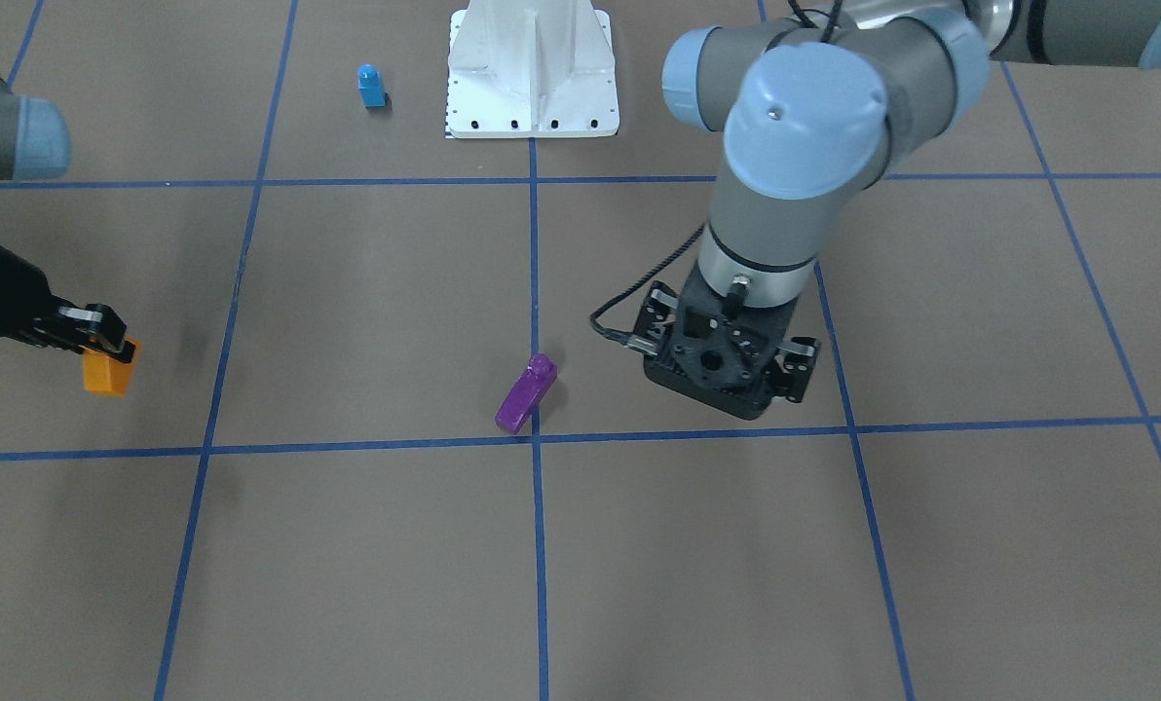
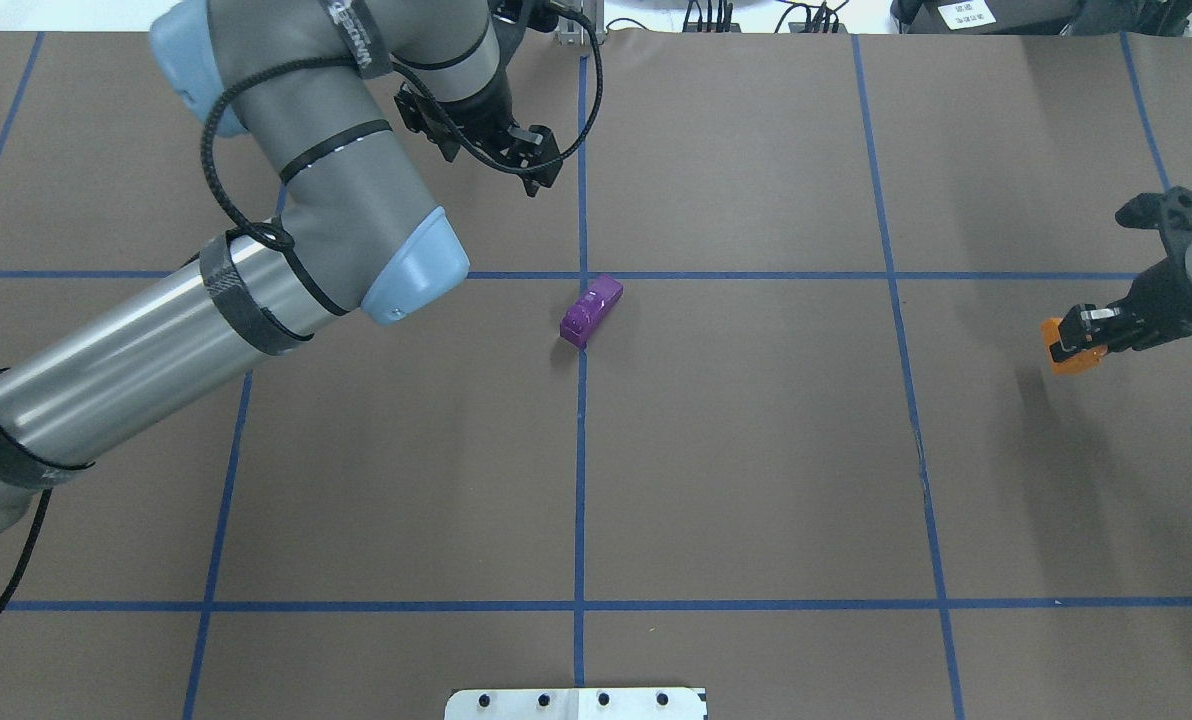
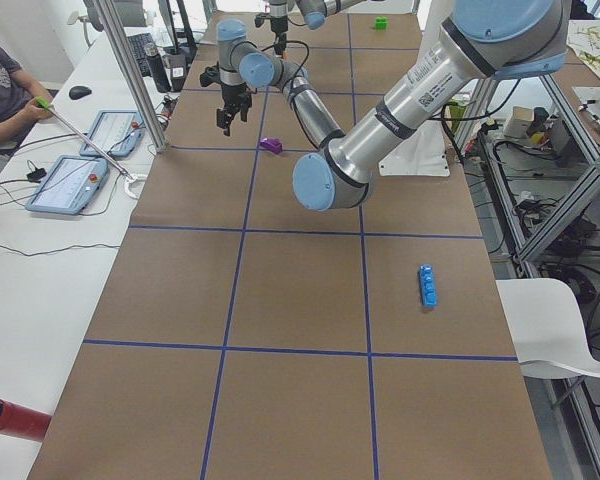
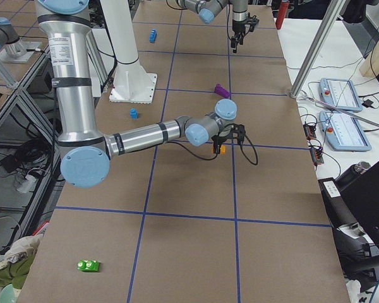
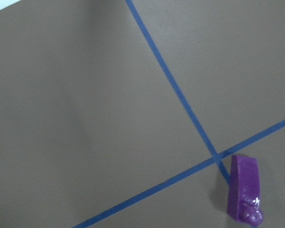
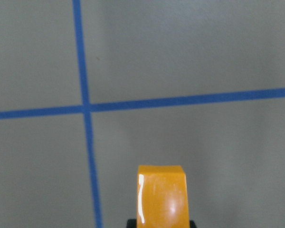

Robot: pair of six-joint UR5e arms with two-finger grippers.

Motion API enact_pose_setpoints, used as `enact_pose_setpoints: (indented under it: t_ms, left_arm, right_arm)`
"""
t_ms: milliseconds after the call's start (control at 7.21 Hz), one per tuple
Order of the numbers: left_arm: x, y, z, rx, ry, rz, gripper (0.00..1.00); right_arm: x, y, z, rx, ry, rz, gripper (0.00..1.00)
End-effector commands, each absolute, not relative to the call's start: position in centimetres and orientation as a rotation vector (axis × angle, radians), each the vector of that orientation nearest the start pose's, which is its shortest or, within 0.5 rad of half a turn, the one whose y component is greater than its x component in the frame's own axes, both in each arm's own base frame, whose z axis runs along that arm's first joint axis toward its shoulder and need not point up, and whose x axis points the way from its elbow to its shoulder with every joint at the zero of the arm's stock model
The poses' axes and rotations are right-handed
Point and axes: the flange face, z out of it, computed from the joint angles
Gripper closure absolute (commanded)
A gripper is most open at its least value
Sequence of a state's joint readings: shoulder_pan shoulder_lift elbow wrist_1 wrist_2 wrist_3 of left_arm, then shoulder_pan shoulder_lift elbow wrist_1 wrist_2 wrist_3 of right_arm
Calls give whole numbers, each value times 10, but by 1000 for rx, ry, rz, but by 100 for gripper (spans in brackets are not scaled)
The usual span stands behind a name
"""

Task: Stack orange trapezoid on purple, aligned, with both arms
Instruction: 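Carry the orange trapezoid with the right gripper above the purple trapezoid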

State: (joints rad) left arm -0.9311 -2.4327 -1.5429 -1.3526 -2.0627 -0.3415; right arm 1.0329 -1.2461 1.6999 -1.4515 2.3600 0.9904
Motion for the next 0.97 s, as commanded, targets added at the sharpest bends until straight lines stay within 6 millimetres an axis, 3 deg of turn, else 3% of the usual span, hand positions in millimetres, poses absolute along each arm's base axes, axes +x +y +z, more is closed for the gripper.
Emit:
enact_pose_setpoints:
  t_ms: [0, 139, 277, 416, 555, 832]
  left_arm:
    - [272, -648, 242, 261, 691, 433, 0]
    - [221, -649, 295, 236, 689, 432, 0]
    - [158, -642, 362, 213, 684, 436, 0]
    - [93, -633, 419, 204, 687, 445, 0]
    - [50, -617, 467, 202, 681, 417, 0]
    - [45, -602, 510, 240, 679, 422, 0]
  right_arm:
    - [-358, -587, 231, -269, -877, 340, 100]
    - [-403, -589, 179, -306, -858, 440, 100]
    - [-438, -586, 141, -326, -849, 504, 100]
    - [-472, -580, 111, -335, -827, 578, 100]
    - [-514, -573, 90, -341, -793, 661, 100]
    - [-576, -563, 100, -352, -785, 833, 100]
